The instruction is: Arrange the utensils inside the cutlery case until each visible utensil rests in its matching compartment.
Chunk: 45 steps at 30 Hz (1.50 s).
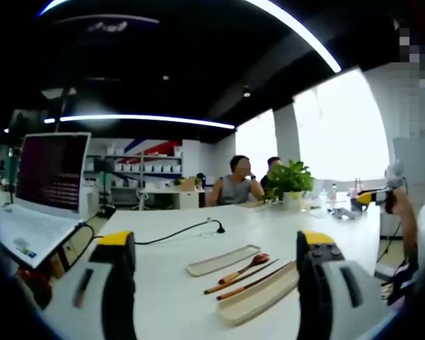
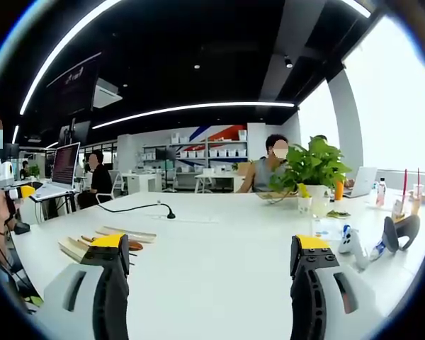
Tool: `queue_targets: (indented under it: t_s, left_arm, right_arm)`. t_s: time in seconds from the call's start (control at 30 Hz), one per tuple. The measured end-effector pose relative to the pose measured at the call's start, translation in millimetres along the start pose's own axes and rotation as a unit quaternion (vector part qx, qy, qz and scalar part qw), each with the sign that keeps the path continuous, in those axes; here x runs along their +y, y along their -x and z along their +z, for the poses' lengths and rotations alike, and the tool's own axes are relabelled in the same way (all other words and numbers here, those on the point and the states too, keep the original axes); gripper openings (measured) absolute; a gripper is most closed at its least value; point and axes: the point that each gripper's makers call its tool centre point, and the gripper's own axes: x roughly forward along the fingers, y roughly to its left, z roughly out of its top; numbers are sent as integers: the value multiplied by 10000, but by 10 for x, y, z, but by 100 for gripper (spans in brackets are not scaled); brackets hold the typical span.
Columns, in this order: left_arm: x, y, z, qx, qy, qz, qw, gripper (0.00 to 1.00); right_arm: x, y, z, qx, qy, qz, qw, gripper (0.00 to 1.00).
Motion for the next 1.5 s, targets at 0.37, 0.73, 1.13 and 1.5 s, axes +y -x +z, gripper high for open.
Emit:
queue_targets:
  t_s: [0.37, 0.73, 1.13, 1.5]
  left_arm:
    - [28, 7, 3, 12, 2, 4, 10000, 100]
    - [-20, -9, 10, 14, -8, -46, 10000, 100]
    - [-41, -59, -48, 105, 33, -109, 9999, 100]
    - [-79, -74, -59, 119, 76, -200, 9997, 99]
  right_arm:
    - [5, 0, 2, 12, 27, -58, 10000, 98]
    - [47, 9, 67, -85, 38, 34, 10000, 98]
    - [138, -60, 144, -112, 120, 191, 9997, 98]
    - [257, -198, 249, -90, 281, 396, 9988, 98]
